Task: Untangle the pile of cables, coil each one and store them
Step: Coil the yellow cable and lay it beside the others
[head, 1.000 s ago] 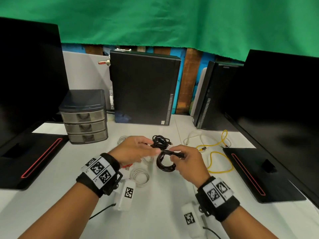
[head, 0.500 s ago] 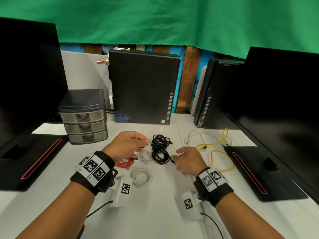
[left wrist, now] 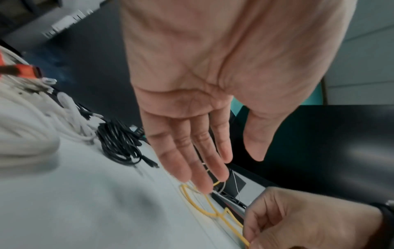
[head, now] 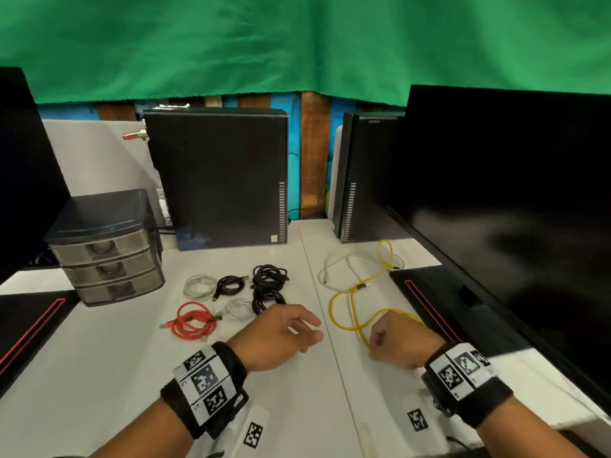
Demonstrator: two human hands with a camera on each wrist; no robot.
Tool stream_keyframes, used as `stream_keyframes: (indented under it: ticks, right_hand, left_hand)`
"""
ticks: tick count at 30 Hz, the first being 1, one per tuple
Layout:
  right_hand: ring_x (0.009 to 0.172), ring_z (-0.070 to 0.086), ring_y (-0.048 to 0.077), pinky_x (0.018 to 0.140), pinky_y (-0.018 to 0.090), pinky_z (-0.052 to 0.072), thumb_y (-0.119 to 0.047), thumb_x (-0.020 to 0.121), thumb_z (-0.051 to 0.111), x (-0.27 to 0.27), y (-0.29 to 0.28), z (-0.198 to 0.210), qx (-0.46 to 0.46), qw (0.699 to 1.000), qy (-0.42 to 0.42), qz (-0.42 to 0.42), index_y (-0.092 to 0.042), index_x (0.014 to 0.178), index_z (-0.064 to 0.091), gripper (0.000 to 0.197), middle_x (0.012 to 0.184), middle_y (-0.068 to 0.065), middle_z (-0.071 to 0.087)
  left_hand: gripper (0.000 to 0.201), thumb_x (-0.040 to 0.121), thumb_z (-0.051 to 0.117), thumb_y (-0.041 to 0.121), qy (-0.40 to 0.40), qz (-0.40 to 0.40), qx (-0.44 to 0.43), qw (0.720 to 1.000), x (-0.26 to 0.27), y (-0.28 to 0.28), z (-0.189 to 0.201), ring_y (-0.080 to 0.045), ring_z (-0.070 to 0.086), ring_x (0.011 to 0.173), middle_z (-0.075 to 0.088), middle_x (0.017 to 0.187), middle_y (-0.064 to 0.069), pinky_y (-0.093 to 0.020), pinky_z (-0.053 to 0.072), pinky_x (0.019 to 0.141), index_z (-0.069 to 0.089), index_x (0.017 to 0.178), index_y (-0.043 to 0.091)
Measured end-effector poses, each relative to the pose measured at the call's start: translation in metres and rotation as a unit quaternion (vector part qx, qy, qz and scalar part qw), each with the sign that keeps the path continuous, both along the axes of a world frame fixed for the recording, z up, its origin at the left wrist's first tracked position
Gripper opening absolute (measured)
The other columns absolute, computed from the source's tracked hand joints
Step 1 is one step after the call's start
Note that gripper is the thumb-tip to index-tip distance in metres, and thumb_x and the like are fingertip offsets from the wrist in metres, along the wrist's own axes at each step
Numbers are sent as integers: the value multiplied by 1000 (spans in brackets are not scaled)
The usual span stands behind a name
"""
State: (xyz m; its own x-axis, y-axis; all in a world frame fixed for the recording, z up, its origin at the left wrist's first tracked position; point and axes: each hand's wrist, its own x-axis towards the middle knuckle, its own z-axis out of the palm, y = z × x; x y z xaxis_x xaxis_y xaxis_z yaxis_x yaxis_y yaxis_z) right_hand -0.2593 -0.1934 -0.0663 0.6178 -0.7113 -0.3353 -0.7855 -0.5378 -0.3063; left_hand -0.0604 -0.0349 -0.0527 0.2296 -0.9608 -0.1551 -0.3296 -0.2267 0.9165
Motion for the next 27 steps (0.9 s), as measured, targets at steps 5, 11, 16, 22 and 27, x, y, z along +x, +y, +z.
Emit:
stream_keyframes:
  ticks: [5, 11, 16, 22, 27]
  right_hand:
    - [70, 61, 7, 65, 24, 51, -23, 82, 66, -8, 8, 12, -16, 998, -45, 36, -24, 66, 62, 16, 73, -11, 63]
    - [52, 59, 25, 43, 25, 43, 1, 99, 51, -2, 29, 60, 194, 861, -462, -85, -5, 88, 52, 12, 81, 21, 68]
    - [52, 59, 21, 46, 26, 45, -1, 101, 47, -1, 34, 81, 272, 757, -584, -109, -9, 91, 51, 14, 85, 20, 72]
    - [50, 57, 16, 45, 23, 45, -1, 100, 50, -21, 13, 106, 146, 686, -687, -190, -11, 89, 55, 15, 73, 10, 70]
    - [67, 63, 17, 65, 31, 51, -22, 89, 71, -28, 10, 92, -197, 827, -477, -225, -22, 108, 59, 23, 106, 1, 68]
  left_hand:
    - [12, 96, 62, 6, 11, -14, 24, 1000, -18, -15, -8, -11, 64, 64, 69, 85, -1, -12, 42, 51, 69, 105, 5]
    - [30, 97, 63, 21, 114, -1, 21, 993, -46, -41, -2, -12, 67, 71, 68, 116, 2, -22, 46, 58, 60, 127, 22]
    - [10, 101, 58, 21, 35, -72, -78, 994, -66, -43, -4, -3, 60, 71, 73, 99, 4, -19, 48, 66, 67, 102, 19]
    - [32, 102, 54, 27, -69, -45, -134, 988, -39, -17, -15, 4, 49, 65, 64, 73, 19, -12, 35, 67, 69, 79, 11]
    - [30, 97, 53, 45, -158, -10, -175, 972, -27, 3, 4, -3, 57, 90, 69, 85, 18, -12, 37, 78, 72, 81, 27]
